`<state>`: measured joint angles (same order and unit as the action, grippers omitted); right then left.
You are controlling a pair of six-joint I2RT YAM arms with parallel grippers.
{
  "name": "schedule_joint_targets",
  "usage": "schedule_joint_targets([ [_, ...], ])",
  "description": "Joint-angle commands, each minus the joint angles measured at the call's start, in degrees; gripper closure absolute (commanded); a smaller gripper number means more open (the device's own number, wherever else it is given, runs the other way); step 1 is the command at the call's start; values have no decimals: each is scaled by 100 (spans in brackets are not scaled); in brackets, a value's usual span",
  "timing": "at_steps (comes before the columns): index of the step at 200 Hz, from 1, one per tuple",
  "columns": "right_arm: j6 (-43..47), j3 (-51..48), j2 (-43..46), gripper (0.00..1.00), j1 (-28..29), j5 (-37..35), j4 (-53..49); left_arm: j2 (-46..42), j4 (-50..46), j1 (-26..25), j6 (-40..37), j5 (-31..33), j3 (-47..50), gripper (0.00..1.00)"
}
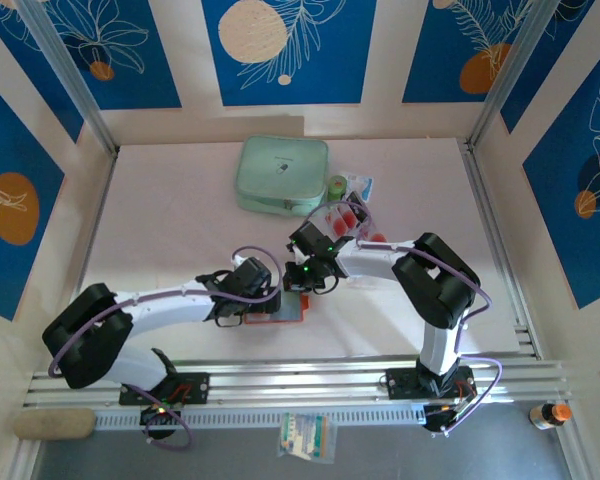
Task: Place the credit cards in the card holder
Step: Flip over the card slot on the card holder.
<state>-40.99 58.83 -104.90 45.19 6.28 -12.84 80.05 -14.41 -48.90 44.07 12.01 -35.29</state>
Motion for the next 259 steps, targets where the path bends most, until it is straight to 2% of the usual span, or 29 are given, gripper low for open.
schedule_joint_targets([
  [1,-60,47,117,99,-10,87,-104,-19,120,-64,-6,77,165,7],
  [16,-66,-22,321,97,-41,22,-122,-32,196,-58,5,56,213,12],
  [40,-140,-189,602,89,-72,-57,-107,-33,263,-58,20,26,235,17],
  [59,-256,-341,711,79,-58,-9,-3,-51,287,-67,31,29,258,18],
  [79,-390,-457,713,74,2,31,144,-101,294,-68,48,53,282,18],
  [194,-589,-302,158,73,165,197,431,-208,358,-67,84,78,396,20],
  [259,-857,-363,17,72,62,624,849,-251,361,-70,92,81,418,20],
])
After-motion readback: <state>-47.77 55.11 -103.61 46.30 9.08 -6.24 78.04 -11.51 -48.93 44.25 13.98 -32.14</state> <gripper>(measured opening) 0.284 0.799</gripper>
